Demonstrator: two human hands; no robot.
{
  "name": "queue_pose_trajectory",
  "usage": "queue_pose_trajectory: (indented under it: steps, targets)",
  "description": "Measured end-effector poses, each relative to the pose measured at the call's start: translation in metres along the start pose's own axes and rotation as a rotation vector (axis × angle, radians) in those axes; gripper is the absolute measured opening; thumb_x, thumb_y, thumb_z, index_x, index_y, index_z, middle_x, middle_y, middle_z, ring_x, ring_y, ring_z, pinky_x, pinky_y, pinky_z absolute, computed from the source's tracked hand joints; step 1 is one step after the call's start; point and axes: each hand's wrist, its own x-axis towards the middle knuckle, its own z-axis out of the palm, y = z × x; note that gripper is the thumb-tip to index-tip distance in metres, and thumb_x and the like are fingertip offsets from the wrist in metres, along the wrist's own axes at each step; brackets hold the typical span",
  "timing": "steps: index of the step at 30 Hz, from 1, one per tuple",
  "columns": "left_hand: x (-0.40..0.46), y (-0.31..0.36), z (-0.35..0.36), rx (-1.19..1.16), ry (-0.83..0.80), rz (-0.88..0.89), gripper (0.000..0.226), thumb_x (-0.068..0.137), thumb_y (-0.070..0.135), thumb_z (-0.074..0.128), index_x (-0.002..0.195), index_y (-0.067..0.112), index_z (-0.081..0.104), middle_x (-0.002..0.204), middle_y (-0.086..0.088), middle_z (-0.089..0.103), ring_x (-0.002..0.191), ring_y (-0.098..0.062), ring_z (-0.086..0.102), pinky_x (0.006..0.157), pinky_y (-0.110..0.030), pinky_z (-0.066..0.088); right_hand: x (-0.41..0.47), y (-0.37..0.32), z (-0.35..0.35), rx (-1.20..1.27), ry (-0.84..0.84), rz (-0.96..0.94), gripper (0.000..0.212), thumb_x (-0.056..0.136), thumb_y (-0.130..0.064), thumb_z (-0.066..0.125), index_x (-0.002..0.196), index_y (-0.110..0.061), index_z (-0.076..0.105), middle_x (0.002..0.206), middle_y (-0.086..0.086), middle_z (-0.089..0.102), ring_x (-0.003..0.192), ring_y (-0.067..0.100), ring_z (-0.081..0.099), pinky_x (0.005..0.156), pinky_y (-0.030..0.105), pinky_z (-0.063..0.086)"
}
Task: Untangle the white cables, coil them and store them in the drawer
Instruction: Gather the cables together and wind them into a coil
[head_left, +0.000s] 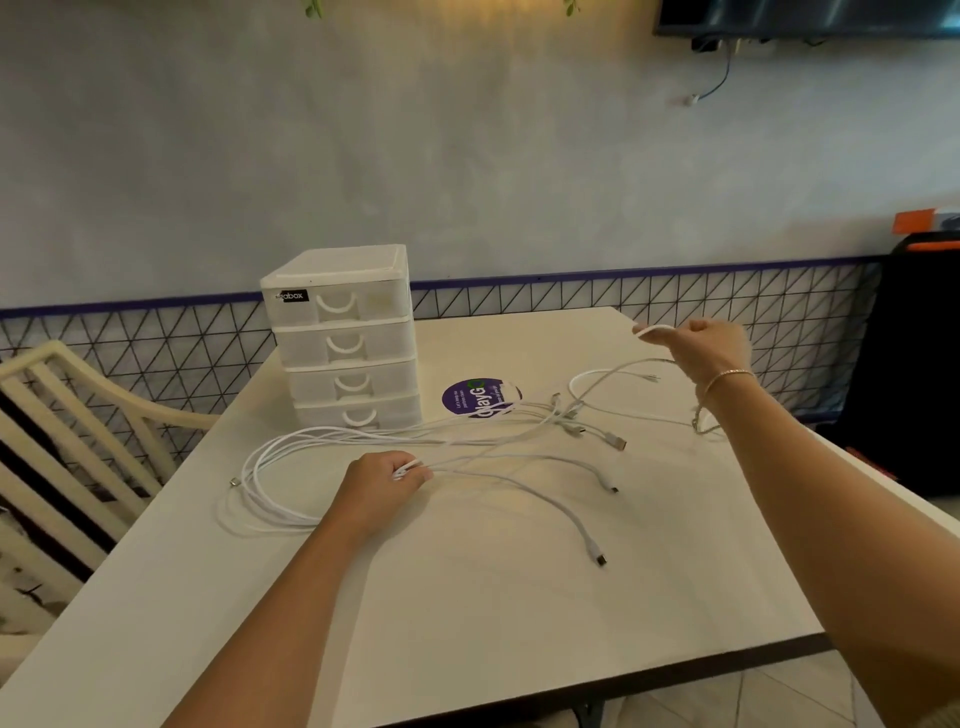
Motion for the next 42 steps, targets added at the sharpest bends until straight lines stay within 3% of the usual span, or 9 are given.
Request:
queue_pose_trajectory:
  steps: [6,15,18,22,27,30,33,37,42]
  targets:
    - [-0.001,0.0,0.0,0.039,0.006,-0.015,0.016,0.087,0.024,0.061,0.074,0.018,0.068,0.079,-0.004,0.068,0.08,-0.02,0.057,0.062,-0.015,0.038,0.0,-0.013,-0.014,-0.445,-0.175,0.113,0.057,0.089,-0.059,0.044,0.06,-0.015,0.067,0.069,0.001,0.063,0.062,0.015,0.051,0.058,0.025,0.044]
    - [-0.001,0.003,-0.001,0.03,0.017,-0.023,0.012,0.087,0.025,0.063,0.077,0.022,0.067,0.081,0.0,0.066,0.083,-0.017,0.056,0.063,-0.016,0.038,0.017,-0.007,-0.037,-0.494,0.019,-0.066,0.028,0.085,-0.031,0.065,0.088,-0.004,0.071,0.082,0.008,0.066,0.075,0.017,0.053,0.054,0.019,0.038]
    - [-0.001,0.004,0.0,0.037,0.021,-0.02,0.012,0.087,0.024,0.062,0.077,0.022,0.067,0.081,0.0,0.066,0.084,-0.018,0.056,0.067,-0.025,0.037,0.019,0.002,-0.038,-0.658,-0.033,-0.095,0.064,0.076,-0.067,0.052,0.074,-0.006,0.069,0.074,0.009,0.06,0.084,0.024,0.05,0.072,0.03,0.041]
    - [0.0,0.004,0.0,0.049,0.027,-0.018,0.012,0.088,0.025,0.062,0.078,0.021,0.066,0.081,0.0,0.064,0.084,-0.019,0.055,0.068,-0.025,0.035,0.017,0.012,-0.041,-1.031,-0.029,-0.009,0.076,0.066,-0.085,0.042,0.101,-0.021,0.061,0.145,0.019,0.031,0.135,0.045,0.022,0.103,0.072,0.005]
    - [-0.001,0.004,0.0,0.014,0.015,-0.031,0.016,0.087,0.025,0.063,0.072,0.025,0.066,0.079,-0.001,0.066,0.077,-0.016,0.055,0.062,-0.016,0.038,0.011,0.004,-0.033,-1.194,-0.039,-0.395,0.079,0.067,-0.086,0.036,0.116,-0.03,0.06,0.151,0.014,0.023,0.141,0.044,0.005,0.108,0.063,-0.009]
    - [-0.001,0.004,0.0,0.043,0.002,-0.022,0.012,0.087,0.025,0.062,0.076,0.025,0.067,0.084,-0.001,0.067,0.084,-0.018,0.057,0.065,-0.024,0.039,0.01,-0.007,-0.019,-0.926,-0.181,-0.622,0.06,0.072,-0.073,0.052,0.103,-0.025,0.068,0.132,0.007,0.052,0.133,0.031,0.034,0.112,0.046,0.018]
    - [-0.002,0.004,0.0,0.038,0.0,-0.007,0.012,0.087,0.024,0.061,0.077,0.025,0.066,0.083,0.002,0.066,0.086,-0.017,0.057,0.07,-0.023,0.037,0.005,-0.012,-0.008,-0.98,-0.342,-0.473,0.04,0.083,-0.049,0.06,0.107,-0.018,0.064,0.113,0.001,0.064,0.107,0.023,0.057,0.096,0.04,0.045]
    - [-0.002,0.003,-0.001,0.037,-0.01,0.011,0.01,0.088,0.023,0.062,0.079,0.022,0.068,0.083,0.002,0.066,0.085,-0.016,0.057,0.071,-0.023,0.037,-0.002,0.0,-0.018,-1.572,-0.28,0.113,0.052,0.089,-0.044,0.053,0.133,-0.016,0.048,0.14,0.006,0.046,0.134,0.034,0.034,0.108,0.065,0.013]
    - [-0.001,0.003,-0.003,0.024,-0.035,0.031,0.012,0.087,0.023,0.063,0.075,0.023,0.064,0.081,-0.001,0.066,0.081,-0.015,0.056,0.064,-0.017,0.038,0.01,0.007,-0.027,-1.687,-0.197,0.227,0.053,0.088,-0.037,0.054,0.134,-0.013,0.048,0.147,0.018,0.035,0.139,0.044,0.02,0.11,0.067,0.008]
